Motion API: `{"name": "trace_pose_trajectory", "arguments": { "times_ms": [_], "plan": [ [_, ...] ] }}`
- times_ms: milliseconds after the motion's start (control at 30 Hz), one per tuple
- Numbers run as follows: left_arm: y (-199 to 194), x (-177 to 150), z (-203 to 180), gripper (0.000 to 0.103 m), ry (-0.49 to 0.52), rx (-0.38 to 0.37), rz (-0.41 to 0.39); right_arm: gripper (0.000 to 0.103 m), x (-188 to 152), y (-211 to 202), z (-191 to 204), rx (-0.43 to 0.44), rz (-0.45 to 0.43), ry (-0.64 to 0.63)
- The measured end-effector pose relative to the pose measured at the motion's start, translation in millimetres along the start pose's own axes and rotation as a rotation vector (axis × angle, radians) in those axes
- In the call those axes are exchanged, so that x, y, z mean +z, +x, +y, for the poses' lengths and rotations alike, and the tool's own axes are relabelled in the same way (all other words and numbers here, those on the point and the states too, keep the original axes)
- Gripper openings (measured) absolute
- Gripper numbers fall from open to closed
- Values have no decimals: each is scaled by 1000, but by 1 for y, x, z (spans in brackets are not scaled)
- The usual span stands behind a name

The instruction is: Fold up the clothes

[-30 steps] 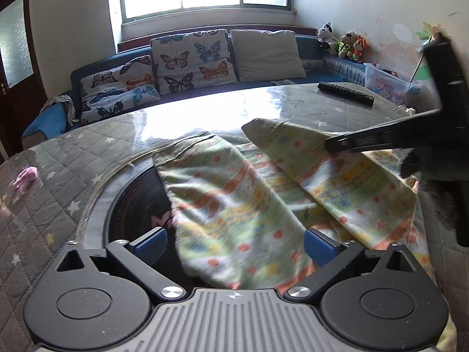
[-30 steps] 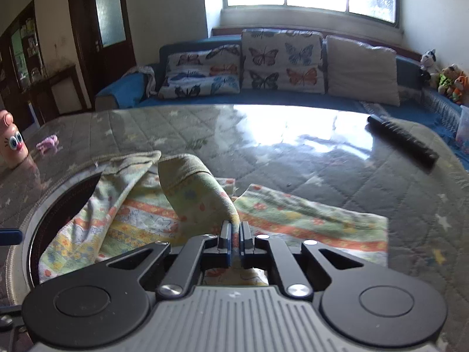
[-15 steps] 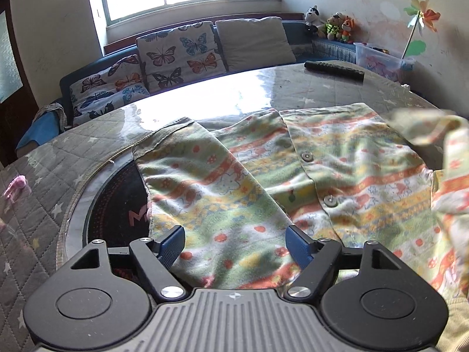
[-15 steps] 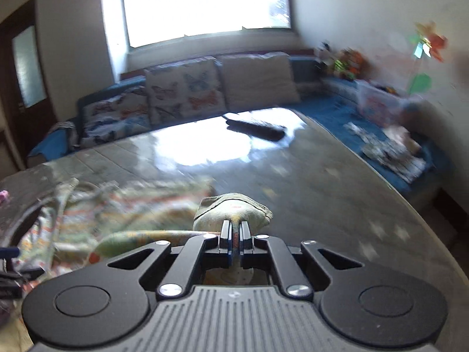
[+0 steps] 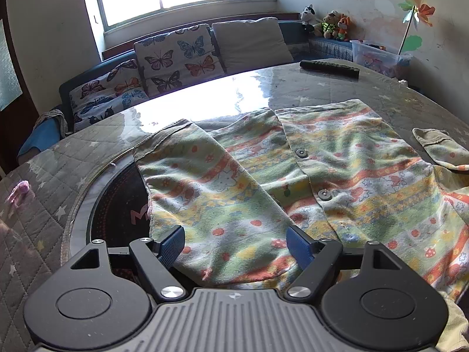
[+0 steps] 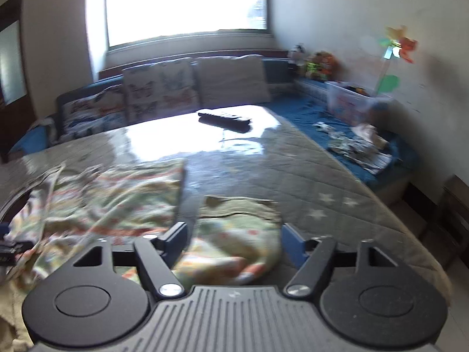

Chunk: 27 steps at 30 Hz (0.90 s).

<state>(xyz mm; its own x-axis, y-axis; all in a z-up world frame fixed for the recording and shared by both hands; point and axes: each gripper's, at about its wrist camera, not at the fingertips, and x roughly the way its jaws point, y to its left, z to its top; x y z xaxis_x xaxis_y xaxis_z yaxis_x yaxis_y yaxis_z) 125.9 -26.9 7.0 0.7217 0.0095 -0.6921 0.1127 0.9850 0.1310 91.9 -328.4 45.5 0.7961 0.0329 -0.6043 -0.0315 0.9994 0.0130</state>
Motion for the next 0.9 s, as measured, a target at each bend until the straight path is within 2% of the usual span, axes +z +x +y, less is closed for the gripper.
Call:
{"name": "trace_pose_trajectory", "arguments": {
  "times_ms": [100, 200, 300, 400, 567, 733, 900],
  "plan": [
    [0, -1, -1, 79, 5, 2, -1, 82, -8, 13, 21, -35, 35, -106],
    [0, -2, -1, 80, 10, 5, -2, 84, -18, 22, 23, -107, 65, -155],
    [2, -3, -1, 81, 13, 9, 2, 85, -30, 15, 0, -198, 67, -101],
    [3, -5, -1, 81, 14, 10, 6, 89, -39, 6, -29, -248, 73, 4],
    [5, -5, -2, 81, 17, 11, 8, 91, -55, -3, -55, -248, 91, 137],
    [5, -4, -2, 82, 17, 14, 10, 91, -55, 0, -28, -250, 65, -3],
    [5, -4, -4, 83, 18, 19, 12, 92, -43, 10, -7, -226, 32, -70]
  ]
}}
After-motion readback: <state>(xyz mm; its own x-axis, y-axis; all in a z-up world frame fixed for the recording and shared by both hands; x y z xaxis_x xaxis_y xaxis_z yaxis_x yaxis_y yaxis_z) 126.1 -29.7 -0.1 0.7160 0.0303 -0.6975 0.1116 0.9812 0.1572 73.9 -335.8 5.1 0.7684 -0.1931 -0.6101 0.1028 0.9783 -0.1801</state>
